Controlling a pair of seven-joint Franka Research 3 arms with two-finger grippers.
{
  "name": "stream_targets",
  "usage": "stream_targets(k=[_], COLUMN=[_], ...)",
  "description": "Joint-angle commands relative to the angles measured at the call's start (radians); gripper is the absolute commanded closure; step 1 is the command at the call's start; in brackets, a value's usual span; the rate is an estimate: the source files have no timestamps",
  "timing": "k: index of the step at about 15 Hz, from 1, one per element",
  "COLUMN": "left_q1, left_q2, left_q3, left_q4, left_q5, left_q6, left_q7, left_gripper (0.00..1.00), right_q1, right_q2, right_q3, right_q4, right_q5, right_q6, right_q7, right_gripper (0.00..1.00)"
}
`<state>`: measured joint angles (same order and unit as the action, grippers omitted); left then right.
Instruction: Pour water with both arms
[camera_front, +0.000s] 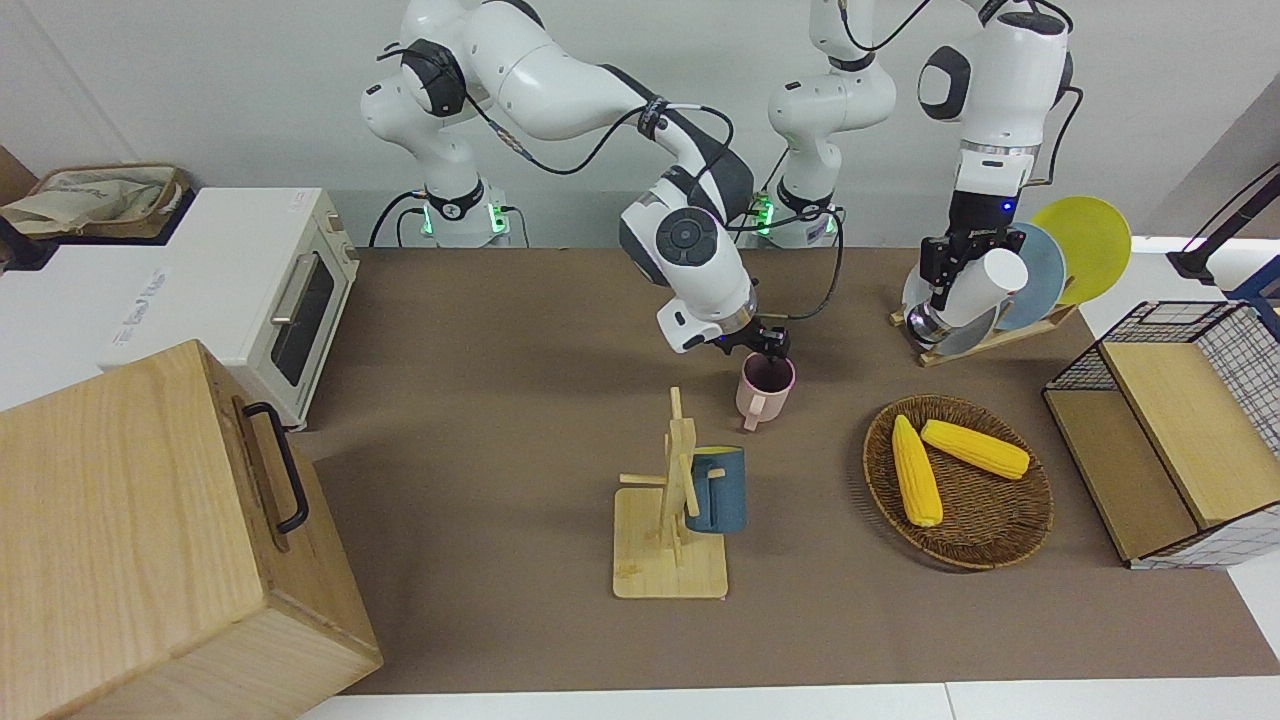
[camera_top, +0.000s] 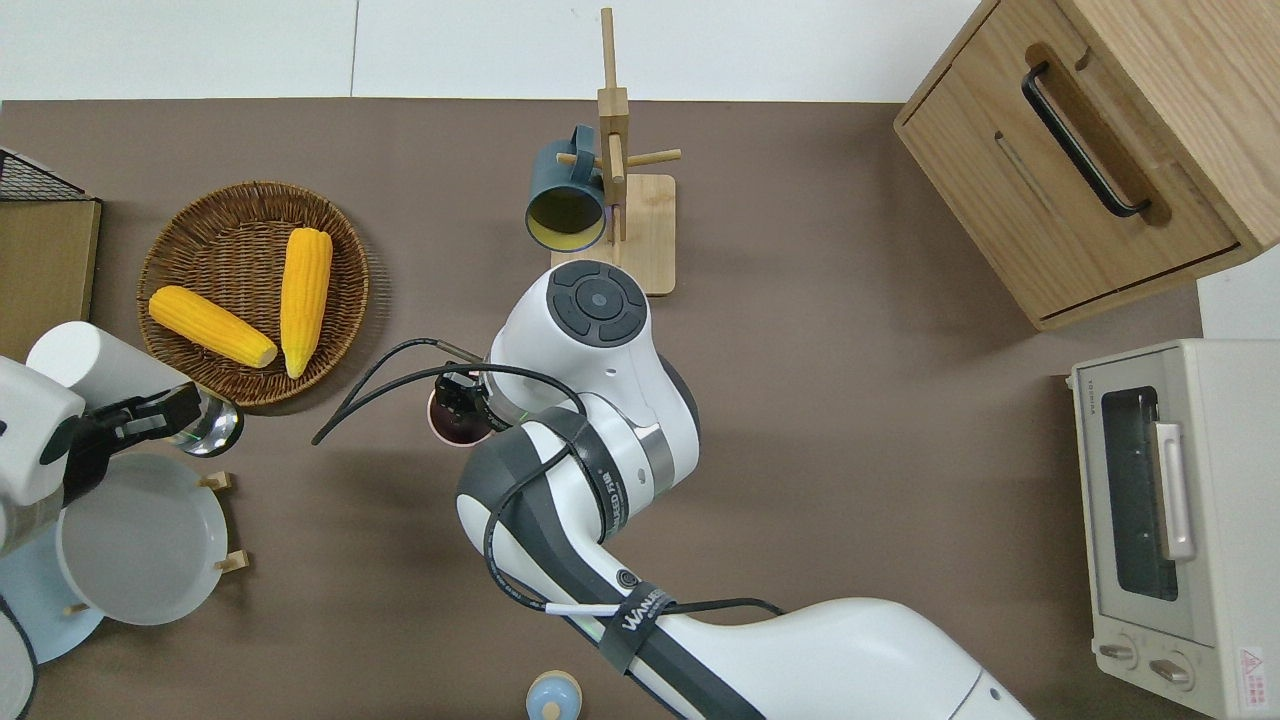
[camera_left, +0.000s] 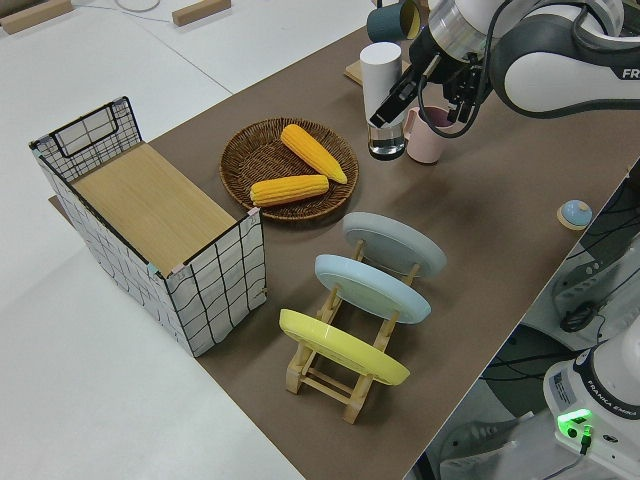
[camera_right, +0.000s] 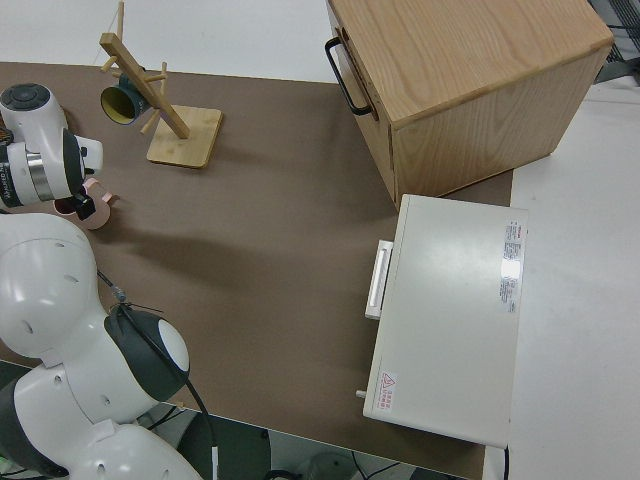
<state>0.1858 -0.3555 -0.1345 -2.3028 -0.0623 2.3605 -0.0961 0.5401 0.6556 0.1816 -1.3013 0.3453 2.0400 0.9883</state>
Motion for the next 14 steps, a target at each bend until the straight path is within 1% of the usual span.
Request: stream_targets(k=[1,2,4,5,6,8,9,12,13,14], left_q1=[-0.014,-0.016,-0.020,-0.020,-0.022,-0.023,-0.032,-0.091,-0.109,-0.136], left_q2=[-0.036,-0.036,-0.036,-0.036,-0.036,-0.036,-0.037,-0.039,-0.039,-0.039], left_q3=[-0.002,-0.008,-0.045,-0.063,-0.083,-0.112,-0.122,-0.122,-0.123,-0.123], left_q4=[-0.023,-0.024,-0.027,-0.035,-0.040,-0.046,-0.050,-0.064,-0.070,-0.079], left_q5=[0.029,0.029,0.027,0.027,0.026,0.015,0.004,-0.028,-0.037,-0.048], left_q6=[0.022,0.022,0.013,0.011,0.010,0.002,-0.001,-0.004,-0.006,-0.006], left_q7=[-0.025,-0.027,-0.059,-0.082,-0.096,-0.103,-0.106,-0.128,-0.139,-0.142], left_gripper=[1.00,1.00,1.00,1.00,1.00,1.00,1.00,1.00,1.00,1.00], right_q1=[-0.015,-0.017,-0.028,-0.048,-0.054,-0.097,-0.127,-0.228,-0.265,-0.305], right_q2=[-0.010,-0.034,-0.079,-0.111,-0.122,-0.180,-0.218,-0.315,-0.345,-0.387], right_q3=[0.009,0.006,-0.001,-0.002,-0.001,-0.001,0.001,-0.002,-0.001,-0.001], right_q4=[0.016,0.016,0.014,0.013,0.013,0.004,-0.009,-0.044,-0.058,-0.088], right_q5=[-0.068,-0.071,-0.080,-0.100,-0.109,-0.156,-0.169,-0.187,-0.224,-0.285], right_q6=[-0.038,-0.056,-0.089,-0.134,-0.153,-0.225,-0.262,-0.372,-0.400,-0.417], right_q7=[-0.023,-0.022,-0.022,-0.023,-0.025,-0.045,-0.086,-0.248,-0.299,-0.371], right_gripper=[0.011,0.011,0.011,0.011,0.011,0.011,0.011,0.011,0.011,0.011])
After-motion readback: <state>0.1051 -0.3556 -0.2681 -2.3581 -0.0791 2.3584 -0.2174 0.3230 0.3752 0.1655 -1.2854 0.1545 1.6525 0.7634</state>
